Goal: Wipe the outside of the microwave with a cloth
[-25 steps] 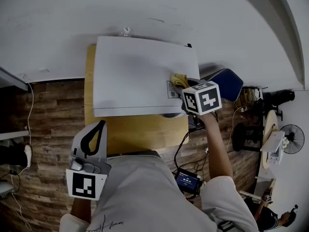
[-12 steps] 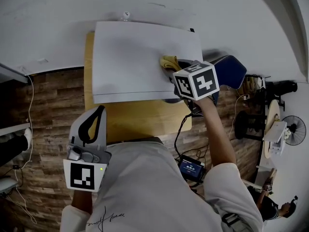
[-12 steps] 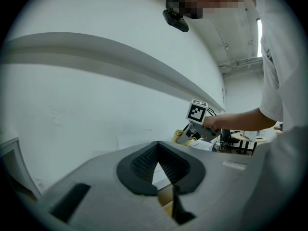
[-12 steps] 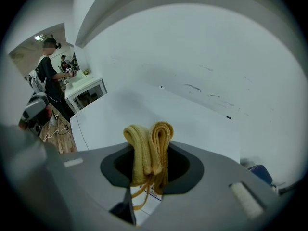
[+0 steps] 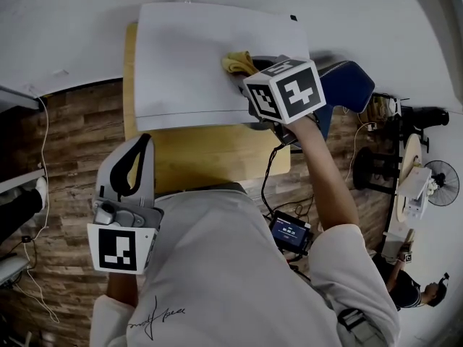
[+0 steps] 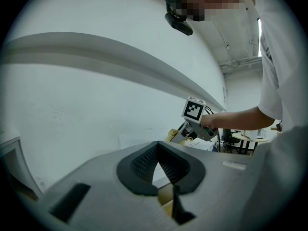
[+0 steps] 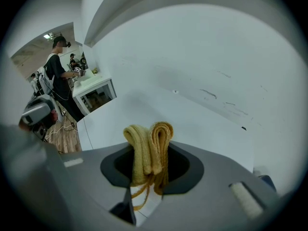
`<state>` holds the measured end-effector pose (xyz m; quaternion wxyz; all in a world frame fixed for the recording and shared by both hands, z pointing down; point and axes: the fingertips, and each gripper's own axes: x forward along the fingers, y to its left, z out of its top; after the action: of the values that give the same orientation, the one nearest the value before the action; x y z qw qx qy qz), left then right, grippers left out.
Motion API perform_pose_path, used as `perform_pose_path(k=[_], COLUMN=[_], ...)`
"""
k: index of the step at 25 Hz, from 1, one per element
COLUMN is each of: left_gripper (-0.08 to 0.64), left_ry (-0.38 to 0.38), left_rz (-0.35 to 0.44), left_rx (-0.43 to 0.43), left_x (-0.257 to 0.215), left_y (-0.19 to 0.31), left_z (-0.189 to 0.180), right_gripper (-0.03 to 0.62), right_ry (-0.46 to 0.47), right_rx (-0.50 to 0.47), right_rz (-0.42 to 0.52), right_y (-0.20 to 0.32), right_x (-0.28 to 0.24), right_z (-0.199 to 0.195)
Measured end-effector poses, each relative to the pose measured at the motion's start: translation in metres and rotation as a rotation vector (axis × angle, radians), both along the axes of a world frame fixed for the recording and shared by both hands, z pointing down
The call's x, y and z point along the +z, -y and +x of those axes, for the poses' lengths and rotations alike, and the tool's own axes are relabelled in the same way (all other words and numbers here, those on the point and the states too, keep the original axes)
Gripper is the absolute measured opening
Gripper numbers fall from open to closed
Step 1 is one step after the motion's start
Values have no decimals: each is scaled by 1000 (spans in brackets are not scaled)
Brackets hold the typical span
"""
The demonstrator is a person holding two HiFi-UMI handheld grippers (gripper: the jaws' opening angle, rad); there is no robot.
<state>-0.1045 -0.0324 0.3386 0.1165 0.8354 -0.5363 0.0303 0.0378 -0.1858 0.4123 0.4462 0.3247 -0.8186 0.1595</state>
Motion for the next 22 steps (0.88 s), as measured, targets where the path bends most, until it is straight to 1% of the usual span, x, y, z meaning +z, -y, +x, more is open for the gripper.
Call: perform_pose_path(k=[3,7,11,16,22], left_gripper=[-5,-5,-5,-5,0], left_ry=[-7,-9,-14,-57,-48], left_rz=[-6,2,-23,-46,-55], left_rx=[-2,2,21,51,67], left_x=[0,-1,3,4,5], left_y=[-1,2,1,-2,-4], left_z=[0,0,1,2,0], right_gripper=[123,124,124,124,124], right_ry=[6,39,54,80,101], right_rx=[-26,-54,-94,-137,-169], right_rz=[1,-8,-13,-22,-35], right_y=[-2,-5,-8,-13,-16], right_x=[-1,-1,0,0,-1], right_z=[-12,-32,-56,-85,-108])
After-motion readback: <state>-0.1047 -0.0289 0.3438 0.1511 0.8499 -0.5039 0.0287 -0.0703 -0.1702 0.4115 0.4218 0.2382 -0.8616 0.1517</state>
